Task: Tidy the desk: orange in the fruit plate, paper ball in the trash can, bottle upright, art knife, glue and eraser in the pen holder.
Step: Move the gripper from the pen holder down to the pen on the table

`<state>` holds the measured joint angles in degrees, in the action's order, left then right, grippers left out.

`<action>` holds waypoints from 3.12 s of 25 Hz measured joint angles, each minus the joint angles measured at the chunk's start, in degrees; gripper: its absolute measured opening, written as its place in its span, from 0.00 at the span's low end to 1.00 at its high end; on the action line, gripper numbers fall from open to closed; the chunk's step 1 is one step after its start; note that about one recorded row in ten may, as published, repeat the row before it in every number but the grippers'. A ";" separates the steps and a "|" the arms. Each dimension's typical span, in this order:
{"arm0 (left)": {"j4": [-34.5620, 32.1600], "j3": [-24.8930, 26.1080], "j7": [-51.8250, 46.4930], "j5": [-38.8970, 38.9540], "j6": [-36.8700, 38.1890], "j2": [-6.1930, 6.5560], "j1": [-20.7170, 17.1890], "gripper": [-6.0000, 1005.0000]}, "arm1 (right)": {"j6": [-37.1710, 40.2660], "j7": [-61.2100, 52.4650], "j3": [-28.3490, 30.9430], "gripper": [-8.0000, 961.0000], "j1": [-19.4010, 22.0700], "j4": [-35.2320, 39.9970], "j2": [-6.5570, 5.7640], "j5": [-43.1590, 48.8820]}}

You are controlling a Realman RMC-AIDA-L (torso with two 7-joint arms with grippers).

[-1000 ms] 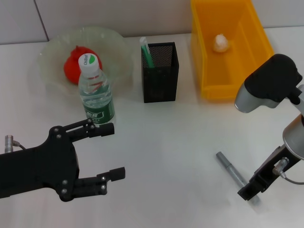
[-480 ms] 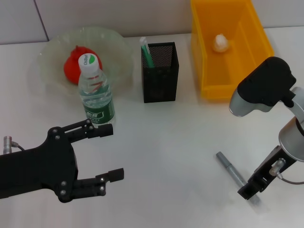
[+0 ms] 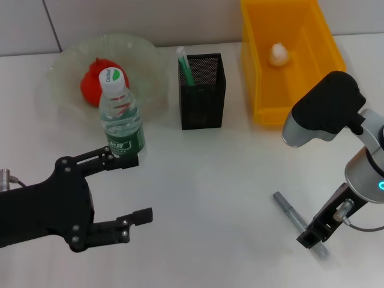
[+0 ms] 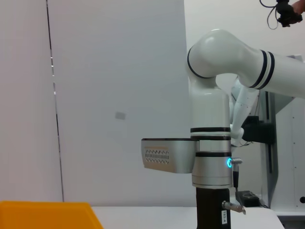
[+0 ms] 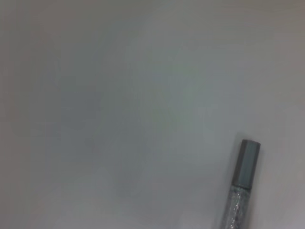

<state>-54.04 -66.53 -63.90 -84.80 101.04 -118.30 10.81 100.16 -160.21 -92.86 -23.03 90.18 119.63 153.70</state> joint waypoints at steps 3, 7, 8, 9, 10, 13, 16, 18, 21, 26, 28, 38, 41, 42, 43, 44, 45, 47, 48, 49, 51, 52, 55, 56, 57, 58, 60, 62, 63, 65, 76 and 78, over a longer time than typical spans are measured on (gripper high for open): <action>-0.02 0.17 0.00 0.03 0.12 0.00 -0.01 0.79 | -0.02 -0.01 -0.05 0.67 -0.39 -0.94 0.00 -0.05; 0.12 0.18 0.00 -0.13 0.17 0.00 0.11 0.79 | -0.37 -0.01 -0.12 0.56 -0.73 -1.79 -0.01 -0.07; 0.12 0.18 0.00 -0.17 0.19 0.00 0.11 0.79 | -0.43 -0.02 -0.13 0.56 -0.77 -1.88 -0.01 -0.07; 0.08 0.18 0.00 -0.17 0.21 0.00 0.08 0.79 | -0.45 -0.02 -0.13 0.56 -0.79 -1.93 -0.01 -0.07; 0.04 0.18 0.00 -0.17 0.22 0.00 0.03 0.79 | -0.46 -0.03 -0.13 0.56 -0.80 -1.99 -0.01 -0.07; 0.02 0.18 0.00 -0.11 0.22 0.00 0.00 0.79 | -0.55 -0.08 -0.18 0.55 -0.80 -2.15 -0.01 -0.07; 0.11 0.18 0.00 -0.15 0.21 0.00 0.01 0.79 | -1.06 -0.42 -0.73 0.55 -0.84 -2.63 -0.01 -0.07; 0.17 0.17 0.00 -0.25 0.22 0.00 0.05 0.79 | -1.27 -0.68 -1.28 0.55 -1.06 -3.22 -0.01 -0.07; -0.03 0.17 0.00 -0.23 0.21 0.00 -0.02 0.79 | -1.29 -0.73 -1.55 0.55 -1.33 -3.52 -0.01 -0.07; 0.00 0.17 0.00 -0.14 0.21 0.00 -0.04 0.79 | -1.29 -0.95 -1.55 0.55 -1.56 -3.47 -0.01 -0.07; 0.07 0.17 0.00 -0.17 0.21 0.00 -0.03 0.79 | -1.30 -0.99 -1.55 0.55 -1.64 -3.52 -0.01 -0.07; 0.15 0.17 0.00 -0.24 0.21 0.09 0.00 0.79 | -1.47 -1.31 -2.23 0.46 -2.09 -3.53 -0.01 0.15; 0.15 0.17 0.00 -0.24 0.21 0.09 0.00 0.79 | -1.46 -1.34 -2.30 0.43 -2.10 -3.53 -0.01 0.18; 0.12 0.17 0.00 -0.24 0.21 0.09 0.00 0.79 | -1.47 -1.37 -2.31 0.43 -2.11 -3.52 -0.01 0.19; 0.09 0.17 0.00 -0.23 0.21 0.09 0.00 0.79 | -1.47 -1.42 -2.32 0.43 -2.11 -3.53 -0.01 0.21; 0.05 0.17 0.00 -0.23 0.21 0.09 0.00 0.79 | -1.46 -1.48 -2.33 0.43 -2.11 -3.56 -0.01 0.23; -0.01 0.17 0.00 -0.23 0.21 0.09 0.00 0.79 | -1.47 -1.52 -2.33 0.43 -2.11 -3.62 -0.01 0.25; -0.03 0.17 0.00 -0.23 0.21 0.09 0.00 0.79 | -1.46 -1.56 -2.33 0.43 -2.12 -3.87 -0.01 0.28; -0.03 0.17 0.00 -0.23 0.21 0.09 0.00 0.79 | -1.47 -1.56 -2.33 0.43 -2.19 -4.07 -0.01 0.29; -0.04 0.17 0.00 -0.23 0.20 0.09 0.00 0.79 | -1.48 -1.56 -2.33 0.43 -2.29 -4.33 -0.01 0.29; -0.06 0.17 0.00 -0.23 0.20 0.09 0.00 0.79 | -1.52 -1.57 -2.33 0.43 -2.49 -4.81 -0.01 0.29; -0.08 0.17 0.00 -0.23 0.20 0.09 0.00 0.79 | -1.54 -1.58 -2.33 0.43 -2.57 -4.98 -0.01 0.29; -0.15 0.17 0.00 -0.20 0.21 0.09 0.00 0.79 | -1.55 -1.59 -2.40 0.43 -2.64 -5.10 -0.01 0.29; -0.17 0.17 0.00 -0.19 0.21 0.09 0.00 0.79 | -1.55 -1.59 -2.44 0.43 -2.65 -5.10 -0.01 0.31; -0.18 0.17 0.00 -0.19 0.21 0.09 0.00 0.79 | -1.58 -1.59 -2.47 0.43 -2.68 -5.11 -0.01 0.33; -0.18 0.17 0.00 -0.19 0.21 0.09 0.00 0.79 | -1.60 -1.60 -2.48 0.43 -2.70 -5.11 -0.01 0.35; -0.19 0.17 0.00 -0.17 0.27 0.09 0.00 0.79 | -1.66 -1.60 -2.50 0.43 -2.73 -5.10 -0.04 0.42; -0.19 0.17 0.00 -0.15 0.39 0.09 0.00 0.79 | -1.72 -1.60 -2.52 0.43 -2.73 -5.11 -0.05 0.75; -0.19 0.17 0.00 -0.14 0.45 0.09 0.00 0.79 | -1.79 -1.69 -2.69 0.43 -2.73 -5.11 -0.03 1.12; -0.19 0.17 0.00 -0.11 0.54 0.09 -0.02 0.79 | -2.00 -2.28 -3.72 0.43 -2.72 -5.11 0.02 2.20; -0.10 0.17 0.00 0.00 0.73 -0.01 -0.21 0.79 | -2.66 -2.83 -5.13 0.28 -2.39 -4.89 0.02 2.67; -0.10 0.17 0.00 0.00 0.74 0.00 -0.28 0.79 | -2.70 -2.83 -5.37 0.22 -2.38 -4.89 0.00 2.67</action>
<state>-54.14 -66.36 -63.90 -84.81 101.78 -118.30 10.53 97.46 -163.04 -98.23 -25.41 85.29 119.63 156.37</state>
